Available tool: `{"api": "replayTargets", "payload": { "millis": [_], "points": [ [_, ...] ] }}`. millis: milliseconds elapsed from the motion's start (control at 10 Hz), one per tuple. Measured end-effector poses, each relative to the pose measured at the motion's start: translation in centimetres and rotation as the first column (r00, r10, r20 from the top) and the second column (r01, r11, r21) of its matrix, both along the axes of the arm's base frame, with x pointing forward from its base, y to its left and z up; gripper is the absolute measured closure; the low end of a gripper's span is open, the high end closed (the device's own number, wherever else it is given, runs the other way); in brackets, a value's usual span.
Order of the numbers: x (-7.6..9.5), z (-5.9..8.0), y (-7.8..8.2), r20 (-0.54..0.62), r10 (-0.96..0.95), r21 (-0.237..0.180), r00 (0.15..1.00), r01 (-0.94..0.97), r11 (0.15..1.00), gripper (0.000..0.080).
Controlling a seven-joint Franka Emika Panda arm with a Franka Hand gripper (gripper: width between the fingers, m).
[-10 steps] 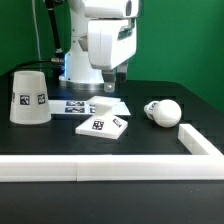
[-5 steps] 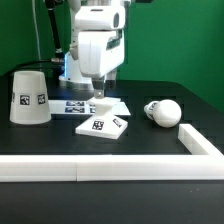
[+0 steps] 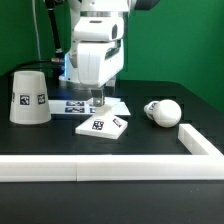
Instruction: Assemble lamp
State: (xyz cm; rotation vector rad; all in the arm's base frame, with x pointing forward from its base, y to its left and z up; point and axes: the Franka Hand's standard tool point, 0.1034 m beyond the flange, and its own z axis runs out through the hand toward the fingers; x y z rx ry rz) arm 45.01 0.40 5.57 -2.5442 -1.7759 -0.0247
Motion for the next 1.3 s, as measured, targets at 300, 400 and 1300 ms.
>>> {"api": "replayTargets", "payload": {
  "millis": [300, 400, 1300],
  "points": [
    [0.0, -0.42, -0.11, -0.007, -0.003, 0.001, 1.0, 0.003, 1.0, 0.01],
    [0.04, -0.37, -0.06, -0.006, -0.001, 0.001, 1.0, 0.001, 1.0, 0.01],
    [0.03, -0.39, -0.11, -0.007, -0.002, 0.001, 1.0, 0.002, 1.0, 0.0264]
  ]
}}
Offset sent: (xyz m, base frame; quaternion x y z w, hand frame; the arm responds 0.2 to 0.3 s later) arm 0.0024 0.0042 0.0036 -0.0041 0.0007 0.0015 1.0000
